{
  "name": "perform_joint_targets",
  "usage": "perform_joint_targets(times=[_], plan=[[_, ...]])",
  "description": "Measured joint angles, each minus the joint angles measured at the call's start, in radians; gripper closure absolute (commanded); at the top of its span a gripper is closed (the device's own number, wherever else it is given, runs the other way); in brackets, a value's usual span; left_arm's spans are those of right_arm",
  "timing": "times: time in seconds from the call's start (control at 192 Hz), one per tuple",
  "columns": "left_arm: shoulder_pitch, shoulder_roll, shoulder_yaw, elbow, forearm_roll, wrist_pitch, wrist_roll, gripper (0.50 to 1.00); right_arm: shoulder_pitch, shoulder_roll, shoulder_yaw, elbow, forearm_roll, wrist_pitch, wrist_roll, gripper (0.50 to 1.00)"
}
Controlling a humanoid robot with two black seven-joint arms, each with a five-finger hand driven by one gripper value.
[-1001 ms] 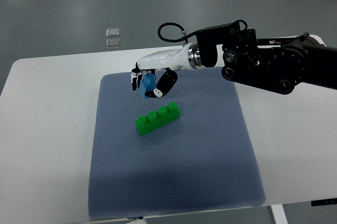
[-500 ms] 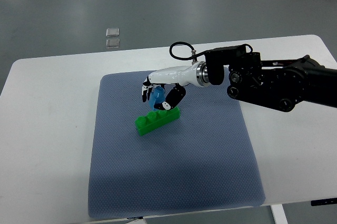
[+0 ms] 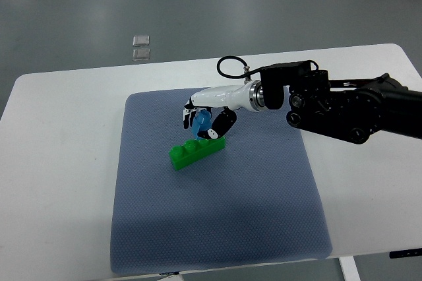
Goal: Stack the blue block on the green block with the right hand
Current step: 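Lower the blue block onto the green block's studs with the right hand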
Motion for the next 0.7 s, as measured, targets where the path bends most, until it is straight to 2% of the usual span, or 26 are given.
perform_joint_targets(times=[0.699], plan=[[0.000, 0.000, 0.000, 0.000, 0.000, 0.000, 0.000, 0.500, -0.034, 0.008, -0.001, -0.011, -0.036, -0.005, 0.011, 0.926]])
